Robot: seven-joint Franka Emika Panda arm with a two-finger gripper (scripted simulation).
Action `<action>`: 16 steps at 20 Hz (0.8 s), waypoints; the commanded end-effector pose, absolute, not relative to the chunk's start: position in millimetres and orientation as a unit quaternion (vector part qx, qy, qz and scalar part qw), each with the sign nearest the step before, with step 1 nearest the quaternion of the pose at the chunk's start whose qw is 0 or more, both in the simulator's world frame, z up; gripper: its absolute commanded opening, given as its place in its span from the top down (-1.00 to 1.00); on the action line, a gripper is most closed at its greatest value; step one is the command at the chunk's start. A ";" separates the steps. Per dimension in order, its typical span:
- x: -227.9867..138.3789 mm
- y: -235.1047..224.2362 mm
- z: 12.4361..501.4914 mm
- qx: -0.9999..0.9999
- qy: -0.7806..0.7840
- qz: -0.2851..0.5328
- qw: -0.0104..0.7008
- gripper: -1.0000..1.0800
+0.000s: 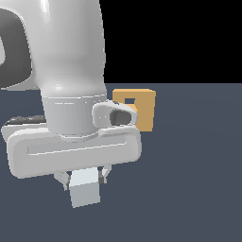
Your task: Insert the peg into the horizontal hole in a box.
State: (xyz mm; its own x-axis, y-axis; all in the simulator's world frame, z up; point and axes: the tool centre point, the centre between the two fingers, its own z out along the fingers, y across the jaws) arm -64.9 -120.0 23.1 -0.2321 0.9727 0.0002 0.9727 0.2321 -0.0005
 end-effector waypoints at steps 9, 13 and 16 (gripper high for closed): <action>-49.1 -90.5 39.8 -0.638 -0.770 0.000 0.000 1.00; -35.6 -67.9 53.0 -0.652 -0.758 0.000 0.000 1.00; -22.5 -48.2 64.9 -0.665 -0.747 0.000 0.000 1.00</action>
